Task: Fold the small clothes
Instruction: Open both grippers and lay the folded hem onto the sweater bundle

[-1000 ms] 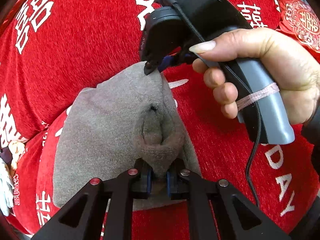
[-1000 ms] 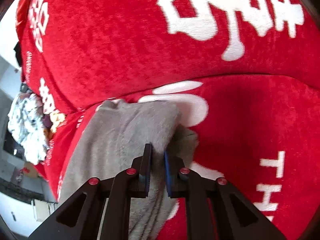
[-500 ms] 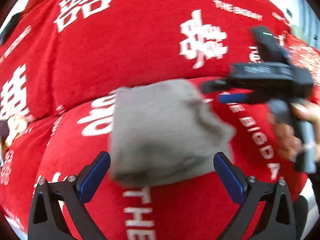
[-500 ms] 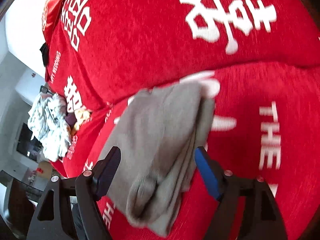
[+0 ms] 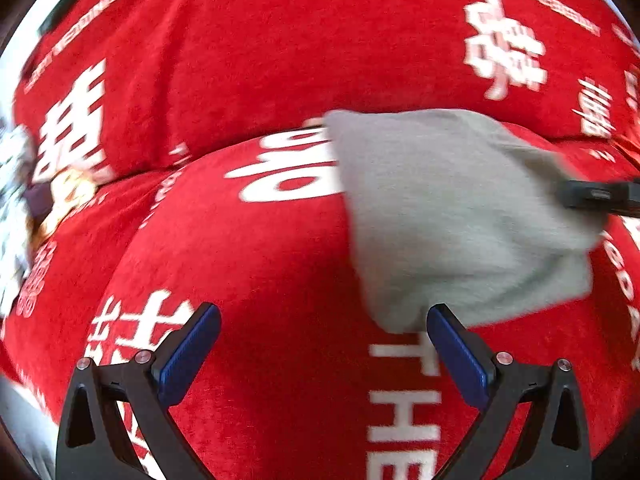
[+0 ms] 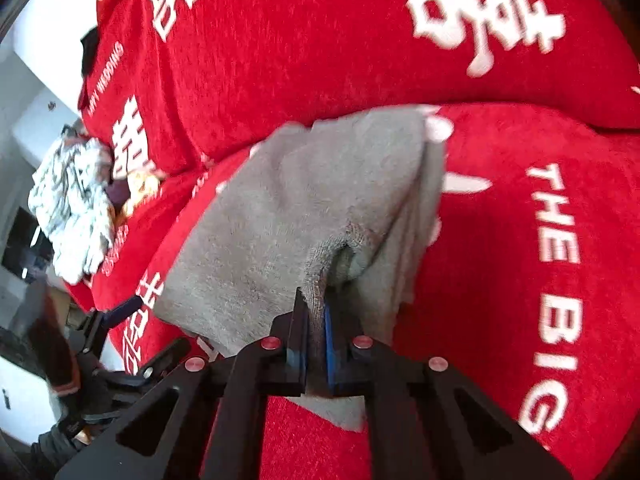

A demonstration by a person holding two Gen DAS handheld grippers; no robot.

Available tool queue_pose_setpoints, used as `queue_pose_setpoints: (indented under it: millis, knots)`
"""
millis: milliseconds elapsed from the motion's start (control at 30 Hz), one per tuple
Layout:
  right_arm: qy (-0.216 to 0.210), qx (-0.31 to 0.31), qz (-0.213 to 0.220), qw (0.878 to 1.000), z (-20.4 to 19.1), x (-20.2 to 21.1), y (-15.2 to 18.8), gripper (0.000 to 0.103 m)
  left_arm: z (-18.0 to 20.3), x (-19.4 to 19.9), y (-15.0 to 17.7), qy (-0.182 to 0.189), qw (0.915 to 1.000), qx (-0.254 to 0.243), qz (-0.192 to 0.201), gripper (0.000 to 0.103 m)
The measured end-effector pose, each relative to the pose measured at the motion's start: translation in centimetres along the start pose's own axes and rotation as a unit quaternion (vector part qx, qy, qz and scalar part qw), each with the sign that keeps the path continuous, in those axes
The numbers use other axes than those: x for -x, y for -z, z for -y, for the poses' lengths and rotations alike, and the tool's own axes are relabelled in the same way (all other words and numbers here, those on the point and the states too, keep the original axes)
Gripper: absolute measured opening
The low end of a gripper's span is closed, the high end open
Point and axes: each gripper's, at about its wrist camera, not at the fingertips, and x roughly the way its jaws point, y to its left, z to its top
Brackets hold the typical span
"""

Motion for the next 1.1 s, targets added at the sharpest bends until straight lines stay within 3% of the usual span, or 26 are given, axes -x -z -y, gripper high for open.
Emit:
queue_pose_setpoints:
  millis: [100,200,333,433,533,600,733,800,833,900,1033,1067,1100]
  knots:
    - [0.001,-0.031,-0.004,1.0,1.8,0.0,0.9,0.006,-1.6,-1.7,0.0,0.013,0.9979,0.044,-0.044,0.103]
    - [0.014,-0.022,-0.011,1.0,1.9,-0.8,1.6,0.006,-1.9,-1.8,0.1,0.017,0.9972,0.049,-0.053,0.103]
    - [-0.012,-0.041,0.006,0.999,1.9,1.0,1.2,0.009,-2.1,1.2,-0.5,0.045,0.9979,0.036,-0.03,0.103]
    - [0.001,-0.02,0.052,0.998,1.1,3.3,0.3,0.011,-2.3,3.9,-2.2,0.065,0.9975,0.026,0.014,0.103]
    - [-0.008,-0.019,0.069,0.997,0.0,3.2,-1.4,0.028,-1.6,4.0,-5.3,0.069,0.9968,0.03,0.027,0.103]
    - [-0.019,-0.017,0.065,0.998,-0.9,2.0,-2.4,0.046,-0.5,2.1,-7.2,0.069,0.9973,0.024,0.01,0.103]
    - [-0.039,-0.001,0.037,0.999,-2.1,-1.0,-3.6,0.046,0.7,-2.4,-8.2,0.049,0.9975,0.03,-0.042,0.103]
    - [-0.015,-0.013,0.011,1.0,-1.1,-3.0,-3.6,0.046,0.7,-3.9,-7.6,0.049,0.9965,0.037,-0.058,0.103]
    - [0.003,-0.02,0.001,1.0,-0.4,-3.6,-3.5,0.046,0.6,-4.3,-7.3,0.055,0.9957,0.042,-0.062,0.103]
    - [-0.016,-0.041,0.006,0.999,1.1,-3.9,-3.1,0.044,0.2,-4.7,-6.8,0.077,0.9935,0.055,-0.063,0.103]
    - [-0.008,-0.026,0.011,1.0,0.8,-2.4,-2.8,0.044,0.3,-4.1,-6.9,0.073,0.9948,0.042,-0.058,0.103]
    - [-0.004,-0.019,0.016,1.0,0.5,-1.8,-2.8,0.048,0.3,-3.7,-7.1,0.075,0.9949,0.039,-0.055,0.103]
    - [0.001,-0.014,0.024,1.0,0.4,-1.1,-2.7,0.059,0.2,-3.4,-7.2,0.079,0.9949,0.036,-0.051,0.103]
